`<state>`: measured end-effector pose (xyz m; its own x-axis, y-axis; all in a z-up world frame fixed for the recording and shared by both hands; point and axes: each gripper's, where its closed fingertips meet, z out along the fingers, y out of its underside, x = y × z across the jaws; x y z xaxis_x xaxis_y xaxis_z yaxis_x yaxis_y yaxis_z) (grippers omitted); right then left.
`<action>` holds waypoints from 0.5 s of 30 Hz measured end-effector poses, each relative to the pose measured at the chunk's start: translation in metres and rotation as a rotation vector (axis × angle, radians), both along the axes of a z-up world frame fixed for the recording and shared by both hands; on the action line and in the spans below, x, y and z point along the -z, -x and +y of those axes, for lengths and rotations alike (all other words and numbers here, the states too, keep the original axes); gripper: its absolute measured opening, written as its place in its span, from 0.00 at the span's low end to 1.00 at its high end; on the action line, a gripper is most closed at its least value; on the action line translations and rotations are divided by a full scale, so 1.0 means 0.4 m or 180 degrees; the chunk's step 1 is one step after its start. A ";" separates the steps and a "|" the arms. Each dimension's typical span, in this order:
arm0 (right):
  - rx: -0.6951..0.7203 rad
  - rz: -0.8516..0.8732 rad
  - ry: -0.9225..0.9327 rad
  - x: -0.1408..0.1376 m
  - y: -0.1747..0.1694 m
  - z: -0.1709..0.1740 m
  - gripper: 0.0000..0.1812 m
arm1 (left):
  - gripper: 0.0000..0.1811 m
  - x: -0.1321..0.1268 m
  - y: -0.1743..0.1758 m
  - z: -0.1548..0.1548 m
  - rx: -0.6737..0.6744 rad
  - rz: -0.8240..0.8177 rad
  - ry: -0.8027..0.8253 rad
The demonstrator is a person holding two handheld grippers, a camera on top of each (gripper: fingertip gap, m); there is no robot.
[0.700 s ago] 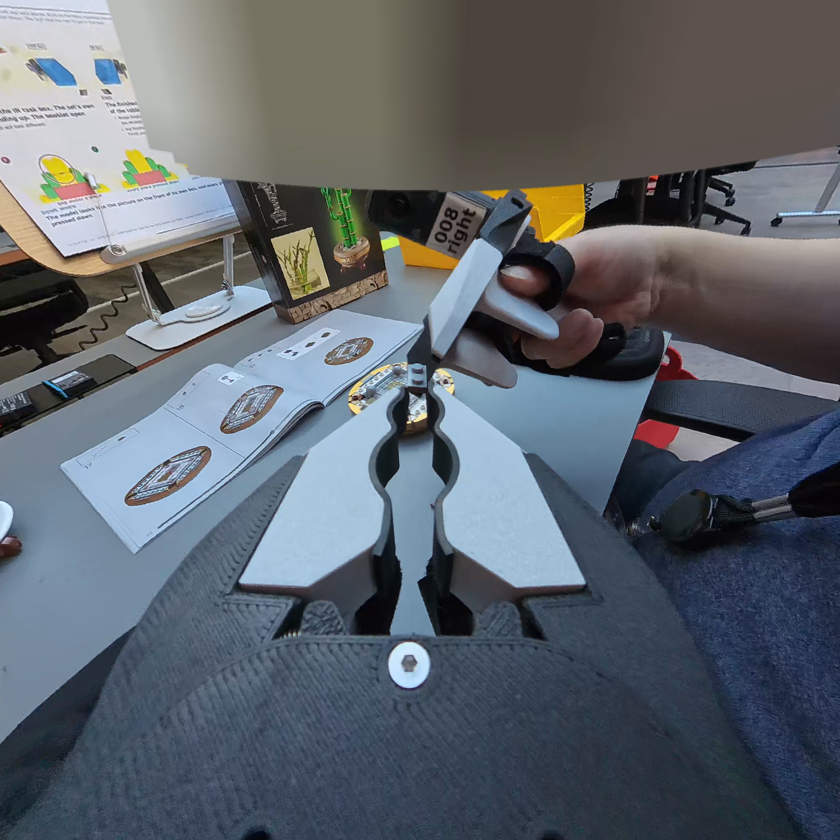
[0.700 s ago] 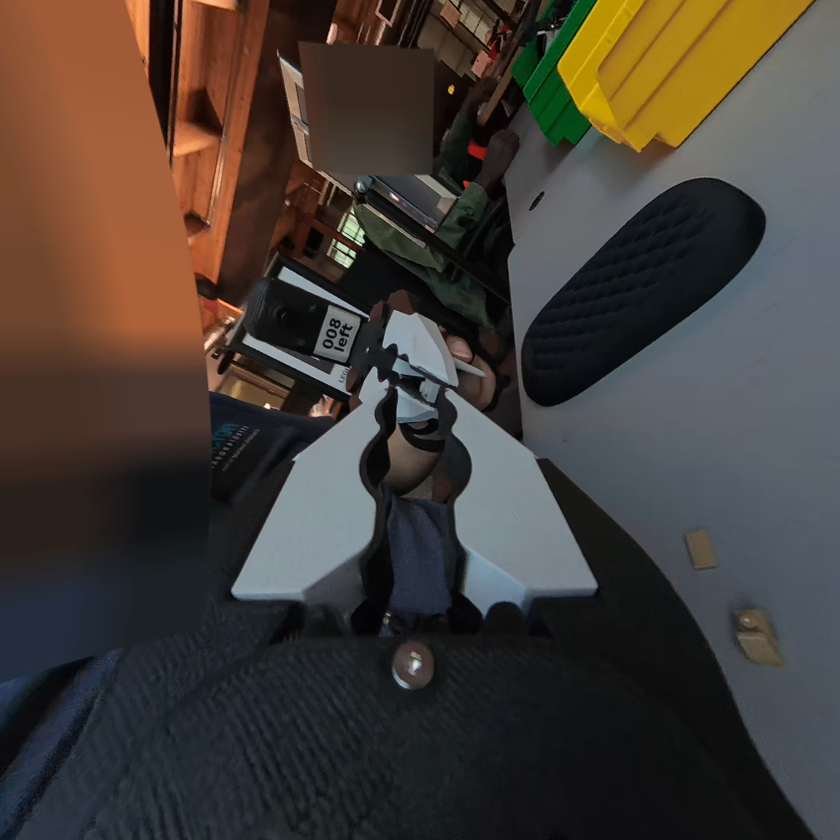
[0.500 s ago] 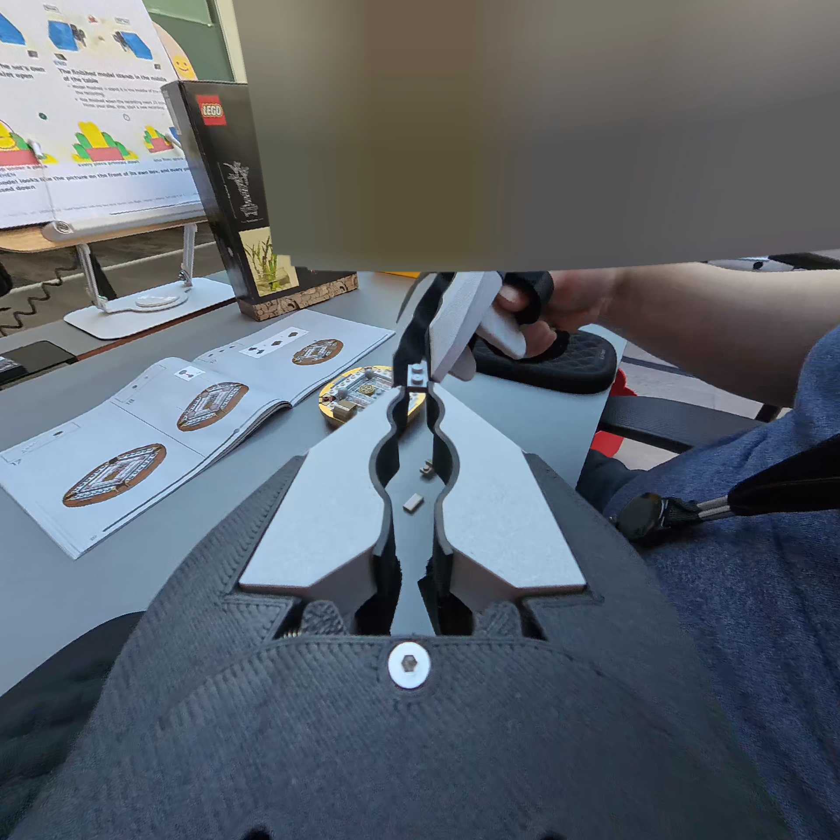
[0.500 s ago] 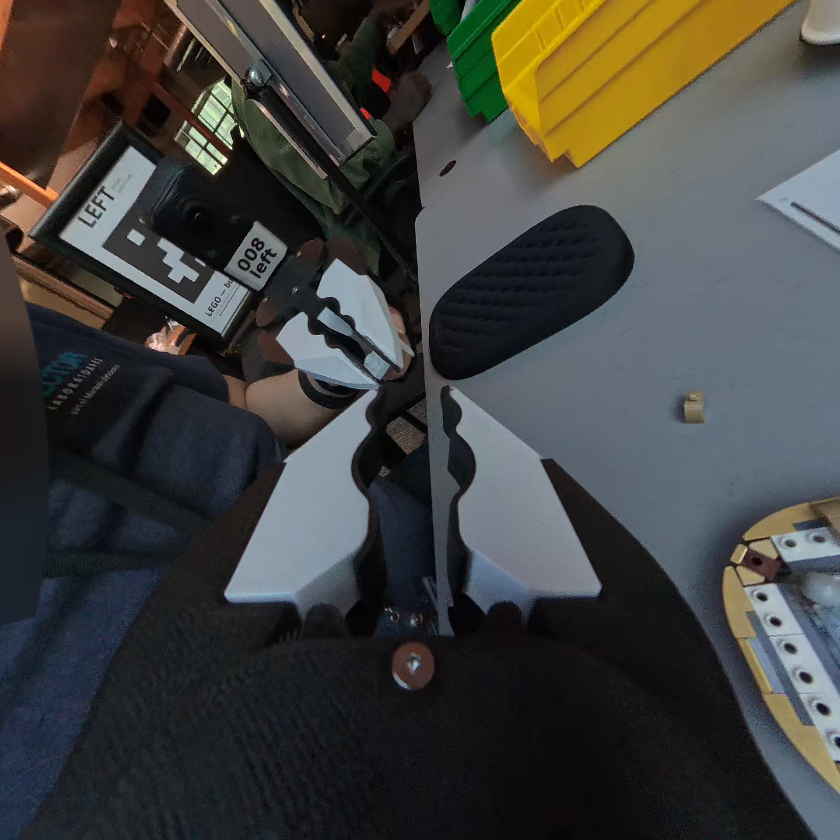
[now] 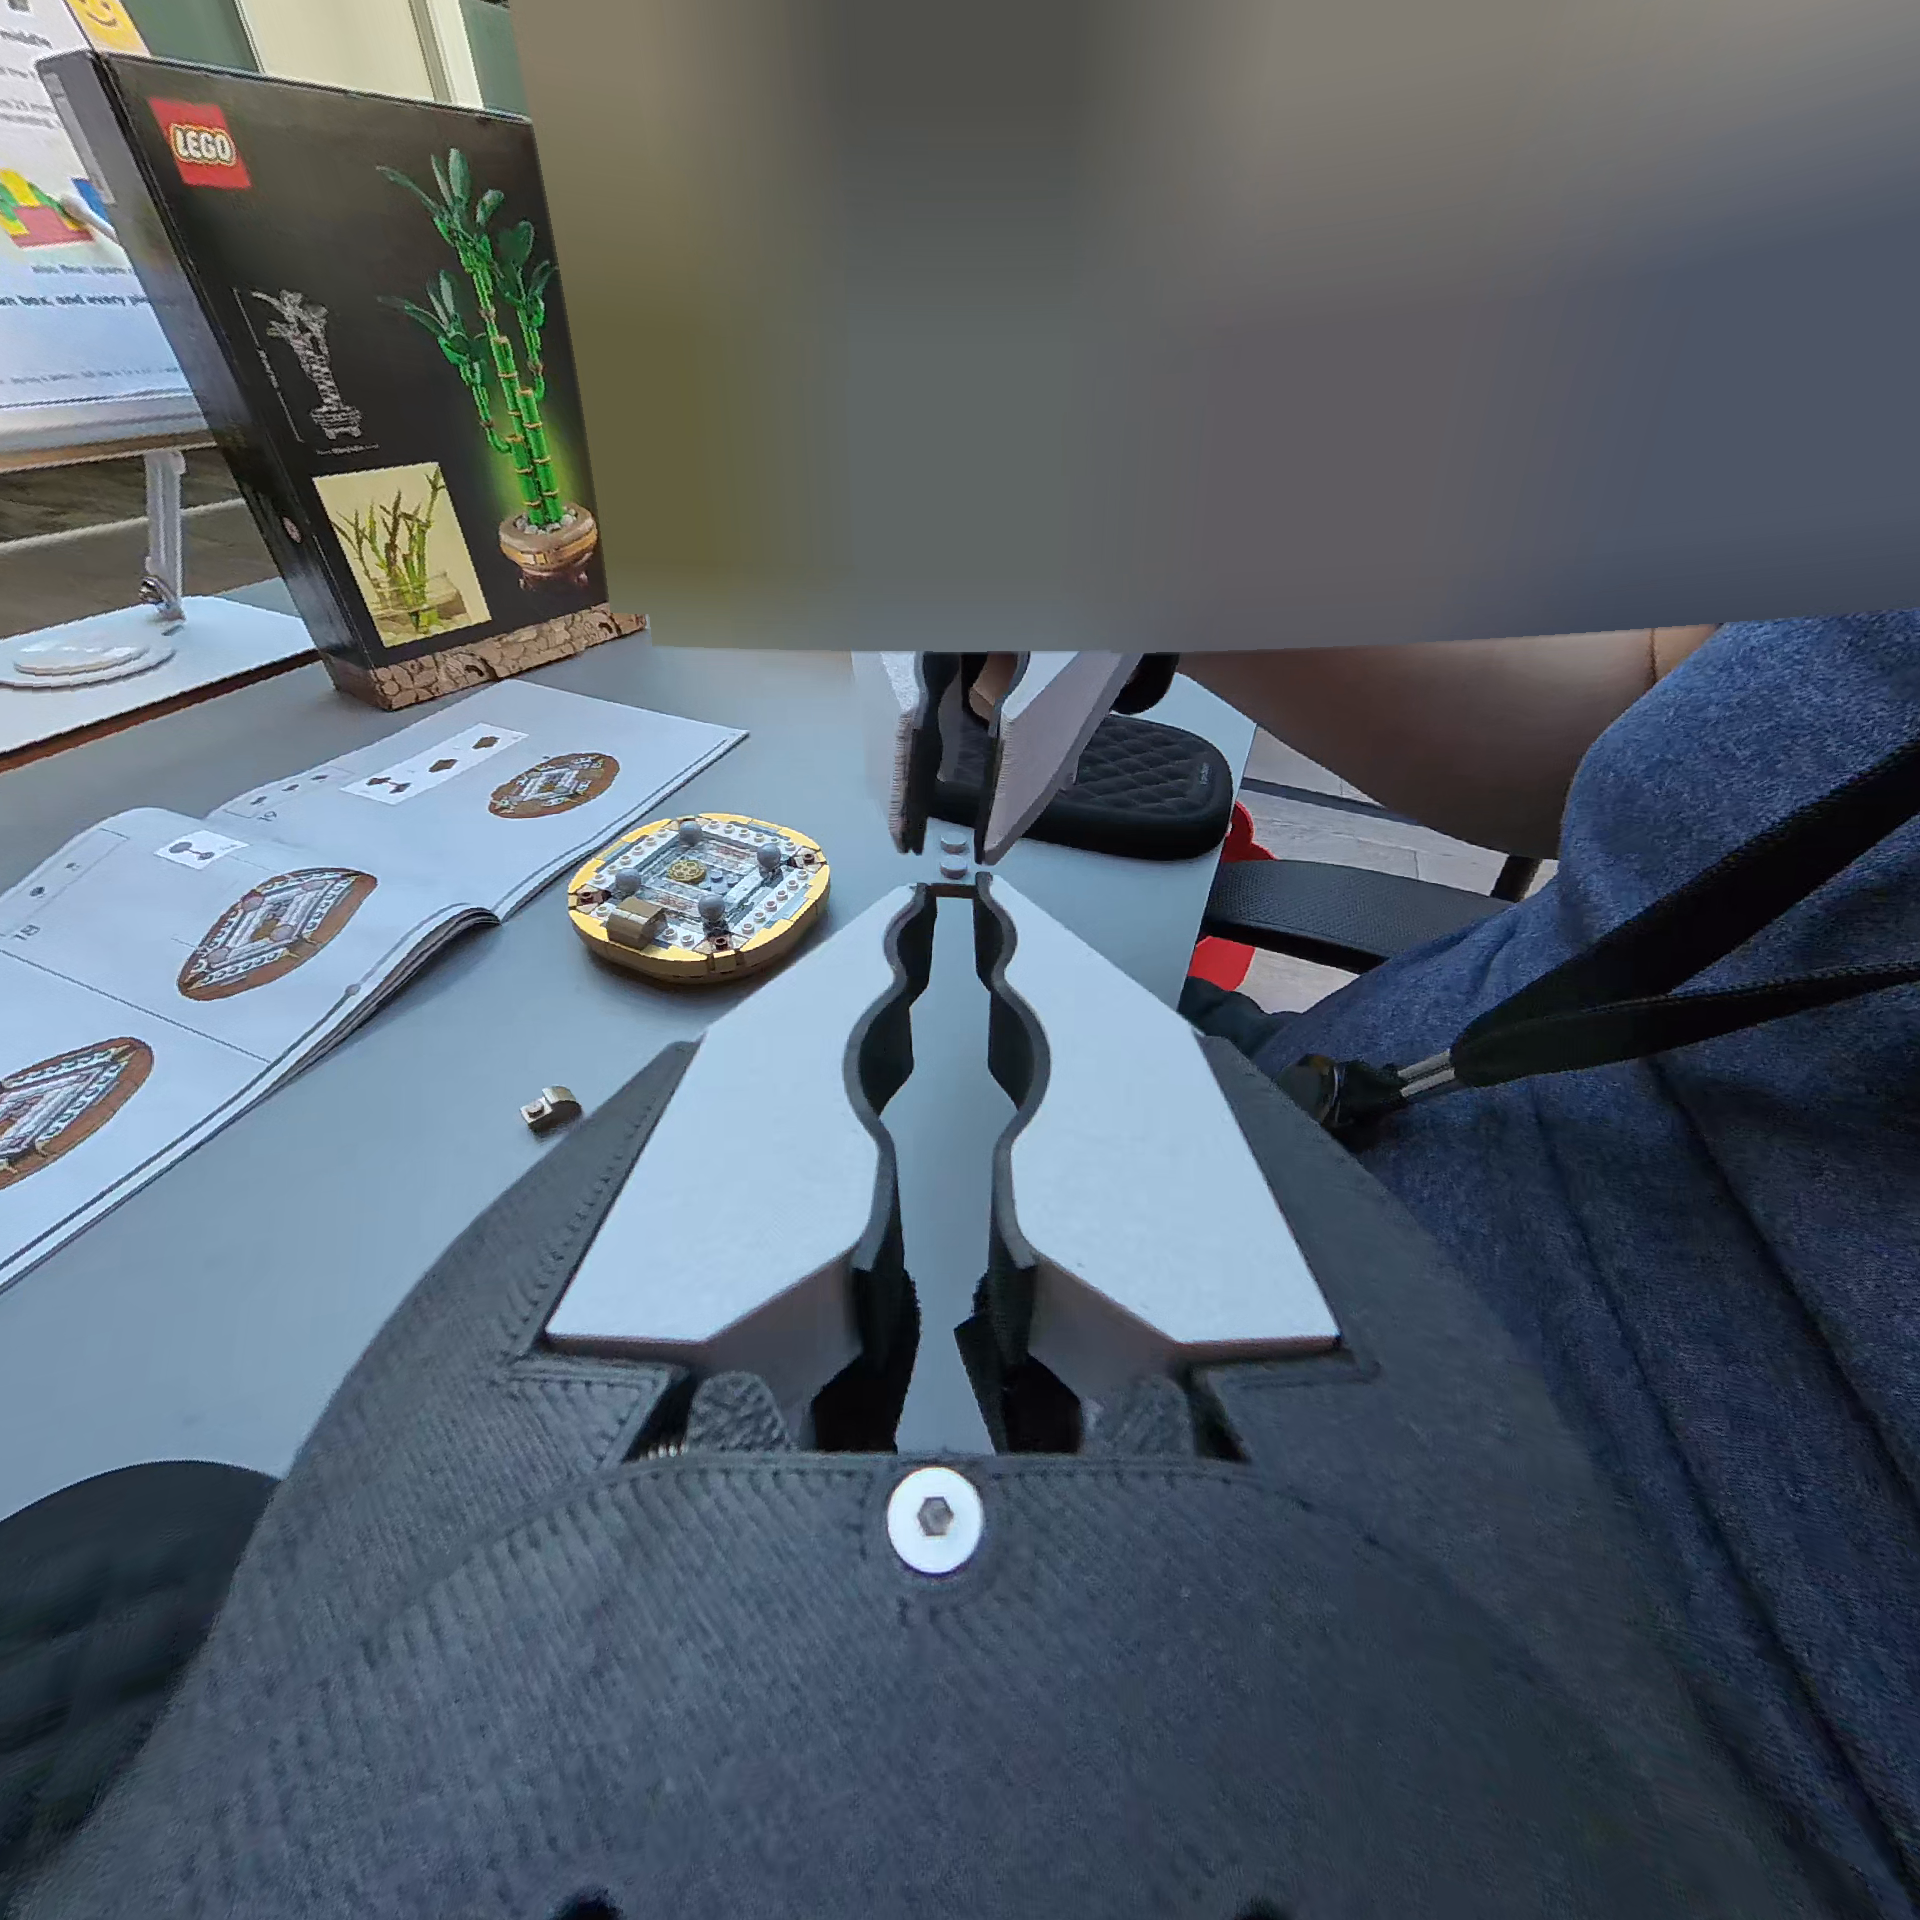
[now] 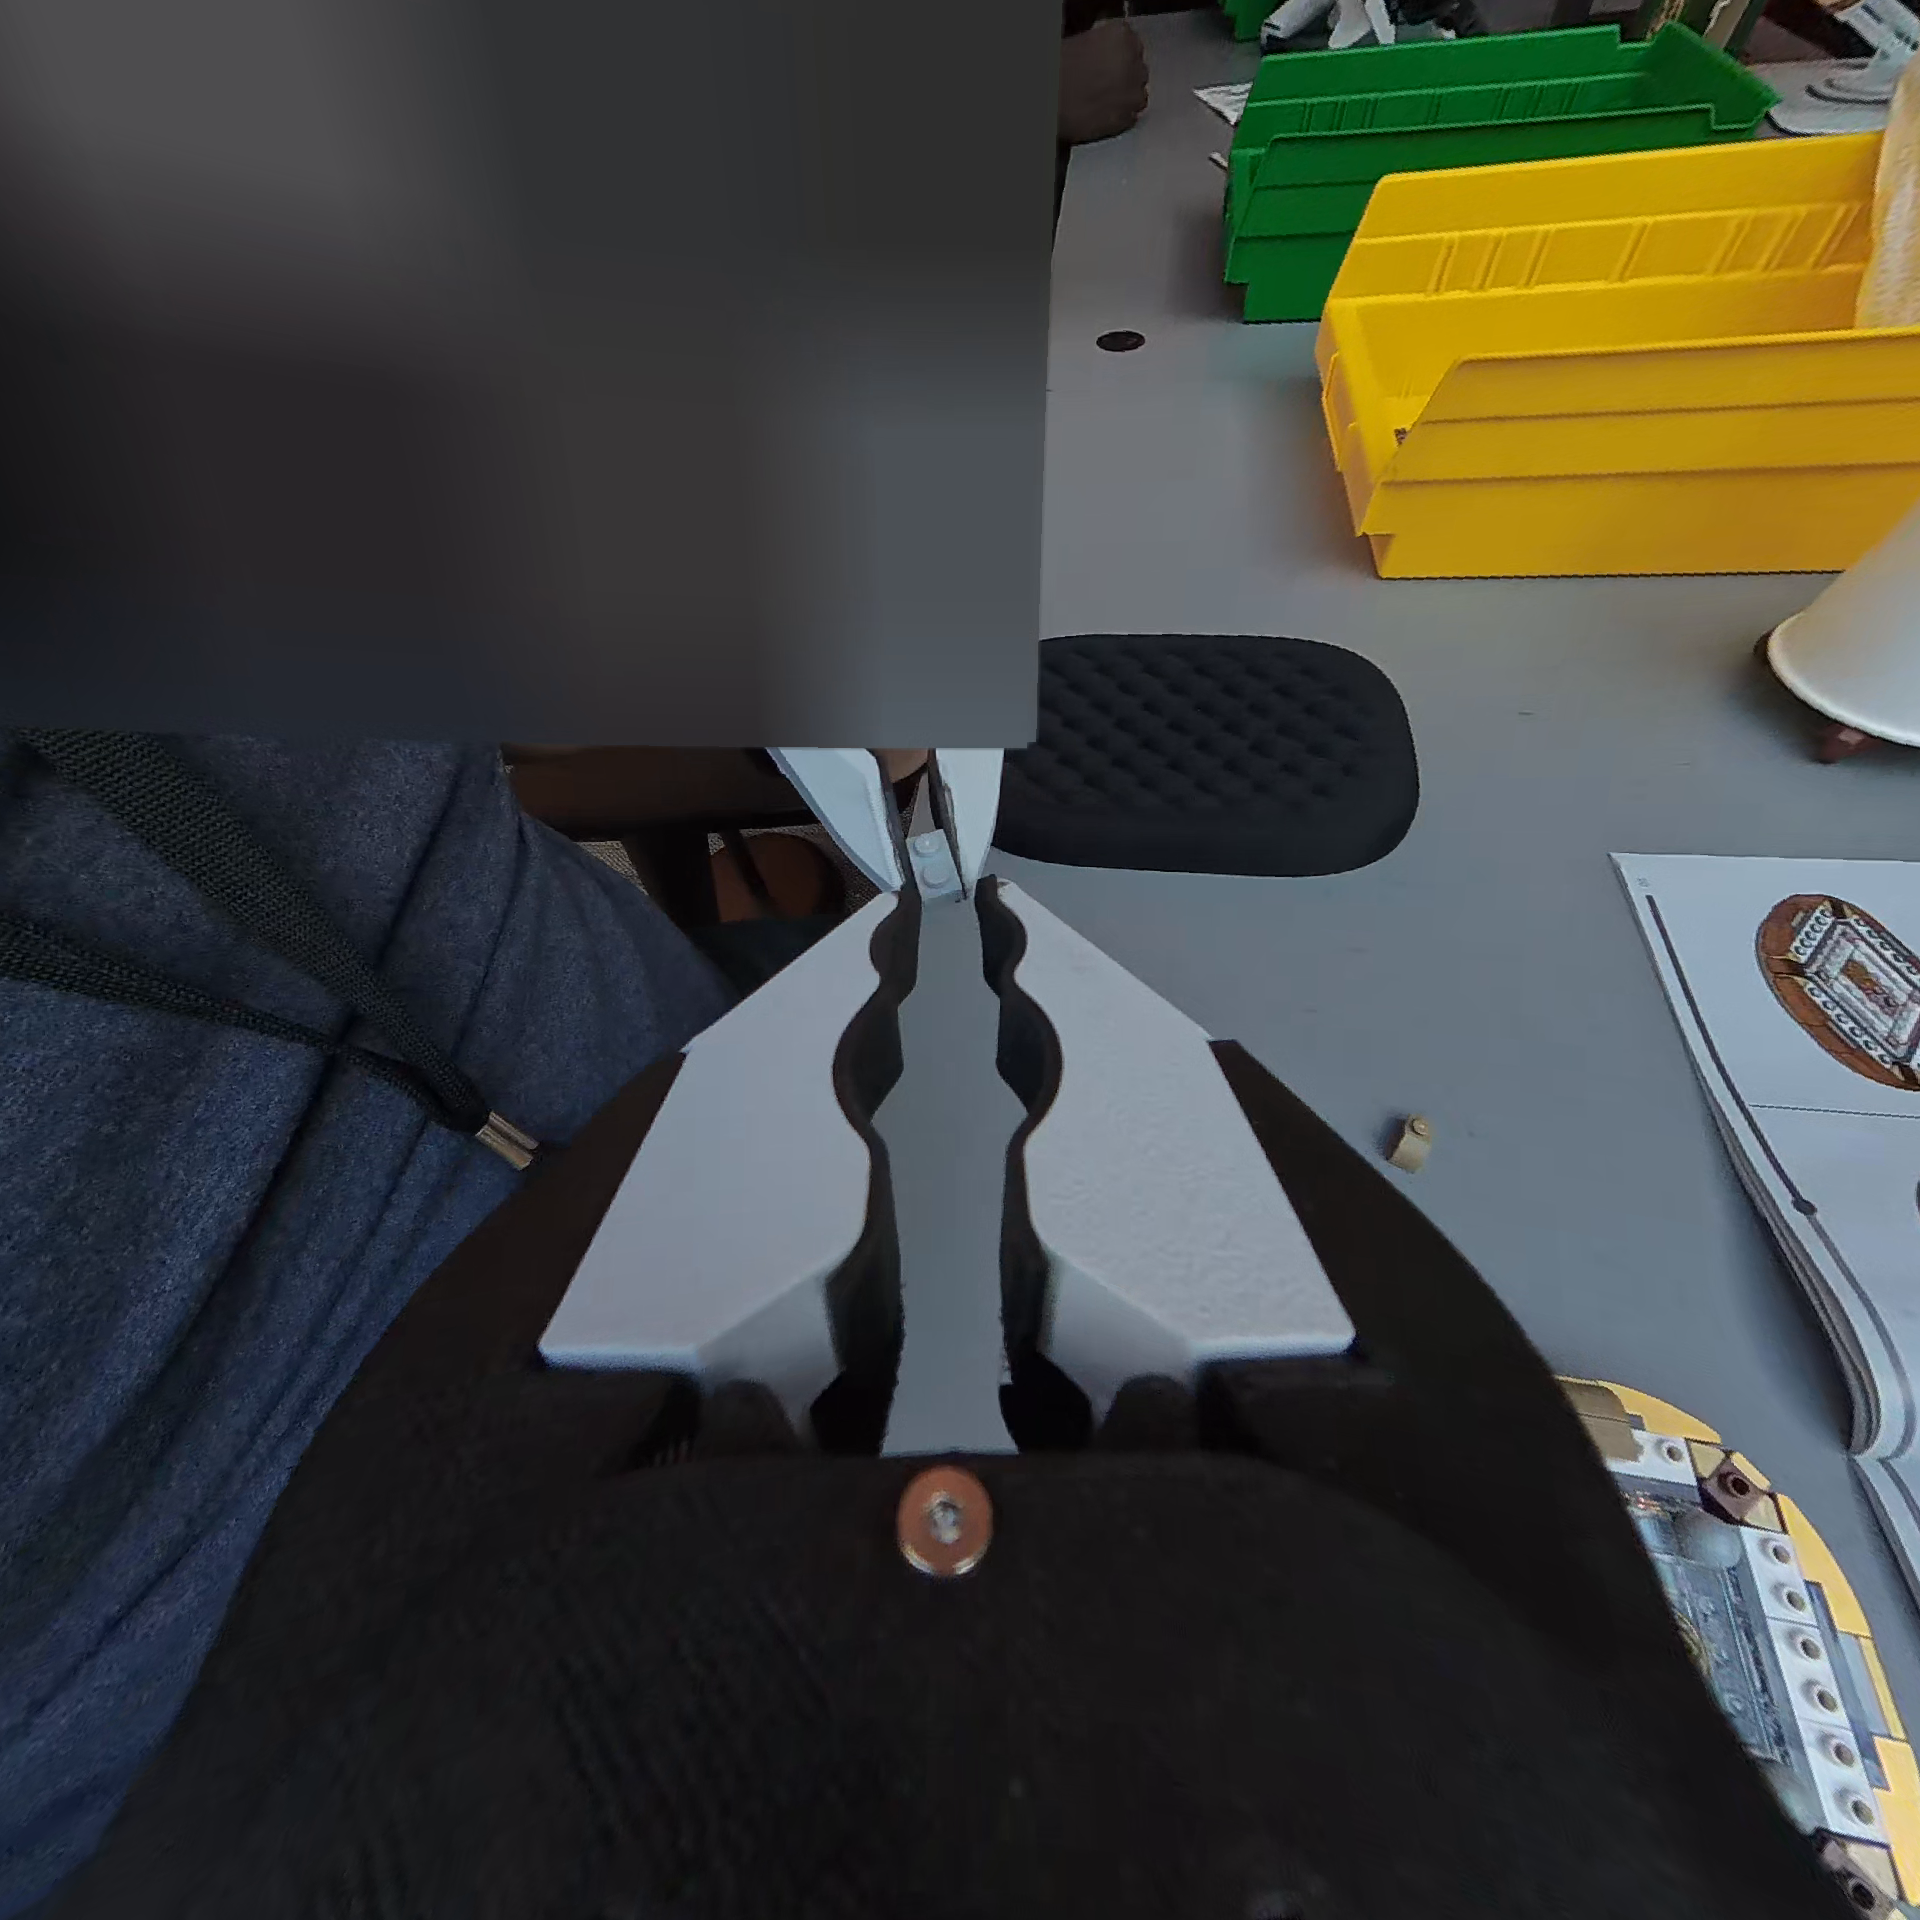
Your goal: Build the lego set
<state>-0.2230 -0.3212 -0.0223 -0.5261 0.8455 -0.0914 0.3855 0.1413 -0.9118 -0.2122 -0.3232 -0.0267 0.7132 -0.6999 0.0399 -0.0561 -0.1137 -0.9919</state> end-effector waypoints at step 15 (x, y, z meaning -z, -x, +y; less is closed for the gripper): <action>0.0020 0.0369 0.0457 -0.053 0.001 -0.012 0.03 | 0.05 -0.062 0.006 -0.012 0.0107 -0.0797 -0.0147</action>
